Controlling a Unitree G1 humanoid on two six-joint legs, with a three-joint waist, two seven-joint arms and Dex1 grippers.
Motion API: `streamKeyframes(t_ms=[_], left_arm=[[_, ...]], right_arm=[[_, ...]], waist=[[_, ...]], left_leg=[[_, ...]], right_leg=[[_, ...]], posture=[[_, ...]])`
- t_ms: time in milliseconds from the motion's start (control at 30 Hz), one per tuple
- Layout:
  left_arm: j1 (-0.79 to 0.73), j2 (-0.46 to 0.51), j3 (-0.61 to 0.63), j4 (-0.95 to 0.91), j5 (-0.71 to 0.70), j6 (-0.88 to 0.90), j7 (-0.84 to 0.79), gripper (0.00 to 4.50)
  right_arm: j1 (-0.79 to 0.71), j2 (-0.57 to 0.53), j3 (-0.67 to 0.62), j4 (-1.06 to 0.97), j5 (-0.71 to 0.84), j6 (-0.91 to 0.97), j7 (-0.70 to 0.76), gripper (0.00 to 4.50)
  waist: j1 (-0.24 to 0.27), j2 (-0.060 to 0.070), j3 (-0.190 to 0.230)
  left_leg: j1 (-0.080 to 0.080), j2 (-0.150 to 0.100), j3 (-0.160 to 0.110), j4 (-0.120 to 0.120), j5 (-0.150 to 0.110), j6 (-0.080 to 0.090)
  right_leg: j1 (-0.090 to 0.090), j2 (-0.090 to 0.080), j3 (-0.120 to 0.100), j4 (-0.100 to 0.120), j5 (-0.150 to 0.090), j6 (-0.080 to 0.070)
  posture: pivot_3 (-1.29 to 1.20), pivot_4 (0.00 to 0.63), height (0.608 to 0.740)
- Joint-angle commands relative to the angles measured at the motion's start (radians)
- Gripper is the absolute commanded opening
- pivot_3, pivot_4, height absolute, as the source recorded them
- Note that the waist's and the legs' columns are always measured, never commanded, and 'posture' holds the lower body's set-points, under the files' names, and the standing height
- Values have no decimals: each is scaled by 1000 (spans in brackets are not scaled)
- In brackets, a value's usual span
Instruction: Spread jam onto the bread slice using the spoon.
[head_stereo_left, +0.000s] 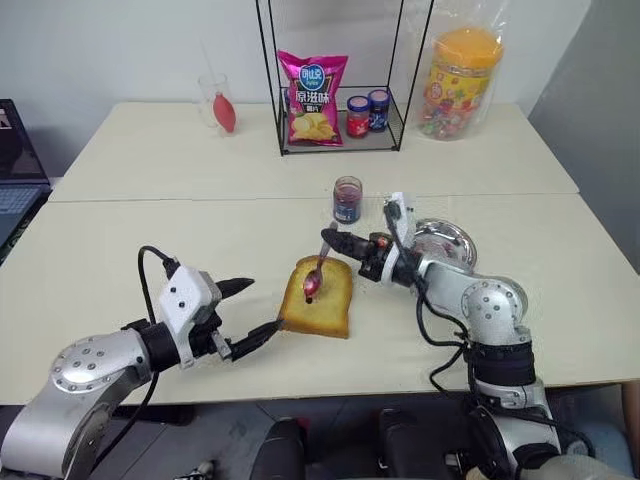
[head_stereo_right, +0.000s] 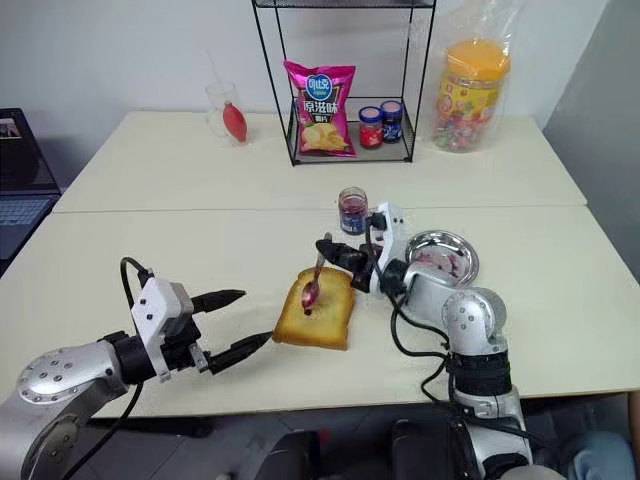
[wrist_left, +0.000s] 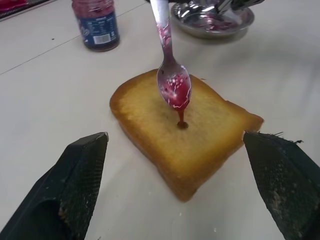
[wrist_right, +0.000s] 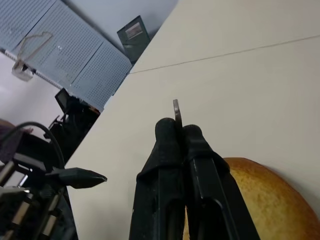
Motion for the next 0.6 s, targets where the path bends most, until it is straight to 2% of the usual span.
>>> streamKeyframes(t_ms=[33,367,600], left_arm=[[17,18,20,-10,26,-63,-21,4500],[45,15,-20,2,70,-133,-50,4500],[40,9,-39,12,82,-153,-47,4500]], right_arm=[[7,2,39,-31,-40,-81,58,21],[26,-94,211,-95,-249,-304,207,21],[34,-152,267,-146,-344,-421,289,21]], waist=[[0,0,0],[0,0,0],[1,0,0]], left_leg=[[0,0,0,0,0,0],[0,1,1,-1,0,0],[0,1,1,-1,0,0]], right_leg=[[0,0,0,0,0,0],[-1,0,0,-1,0,0],[-1,0,0,-1,0,0]], posture=[[0,150,740],[0,150,740],[0,150,740]])
